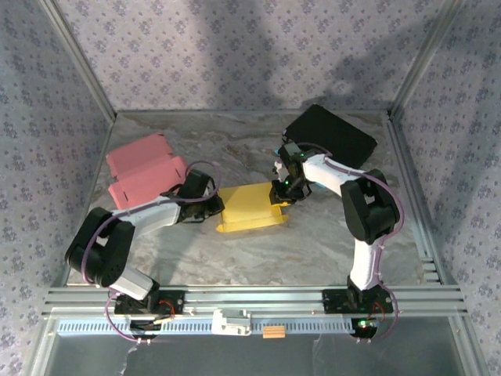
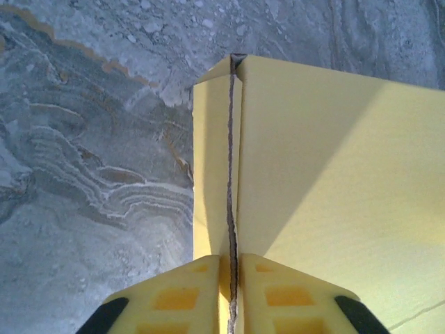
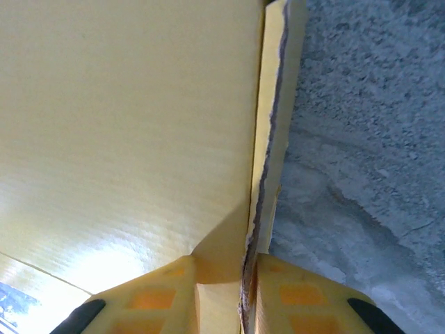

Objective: Fold the paper box

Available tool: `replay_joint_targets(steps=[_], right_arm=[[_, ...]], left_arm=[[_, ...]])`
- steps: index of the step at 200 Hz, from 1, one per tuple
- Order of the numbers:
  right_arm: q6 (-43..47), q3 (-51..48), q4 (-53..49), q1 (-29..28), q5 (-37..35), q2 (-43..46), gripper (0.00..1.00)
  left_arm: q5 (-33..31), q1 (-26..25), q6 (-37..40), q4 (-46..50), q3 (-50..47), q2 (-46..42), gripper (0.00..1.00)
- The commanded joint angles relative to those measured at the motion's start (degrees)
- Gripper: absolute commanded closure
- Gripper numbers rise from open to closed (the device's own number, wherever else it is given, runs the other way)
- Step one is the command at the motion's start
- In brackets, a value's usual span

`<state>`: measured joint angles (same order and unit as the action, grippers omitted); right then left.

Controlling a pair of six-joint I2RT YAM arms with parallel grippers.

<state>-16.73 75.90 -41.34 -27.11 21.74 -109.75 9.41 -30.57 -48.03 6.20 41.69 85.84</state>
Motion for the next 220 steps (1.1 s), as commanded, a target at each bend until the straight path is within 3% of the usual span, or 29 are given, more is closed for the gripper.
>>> replay_joint_targets(steps=[1,54,134,220], right_arm=[[-0.3,-1.7,-0.3,-2.0,3.6,-0.4,0.77],[-0.8,-3.5,0.8,-4.0,5.2,0.5,0.8],[-2.1,-4.9,1.0,-6.1,4.4,1.6,0.82],[1.7,-2.1,0.8,-1.7,10.2,1.7,0.55]], left_arm=[[1.8,-1.5,-0.7,2.4,-2.0,-1.2,0.86],[3.4,-1.8,-1.4,0.6,-3.7,-1.0,0.91],[3.5,-2.5,-1.5,3.7,-3.0,-2.3,0.89],[0.7,-2.4,5.0,9.7,-2.4,-3.3,0.89]])
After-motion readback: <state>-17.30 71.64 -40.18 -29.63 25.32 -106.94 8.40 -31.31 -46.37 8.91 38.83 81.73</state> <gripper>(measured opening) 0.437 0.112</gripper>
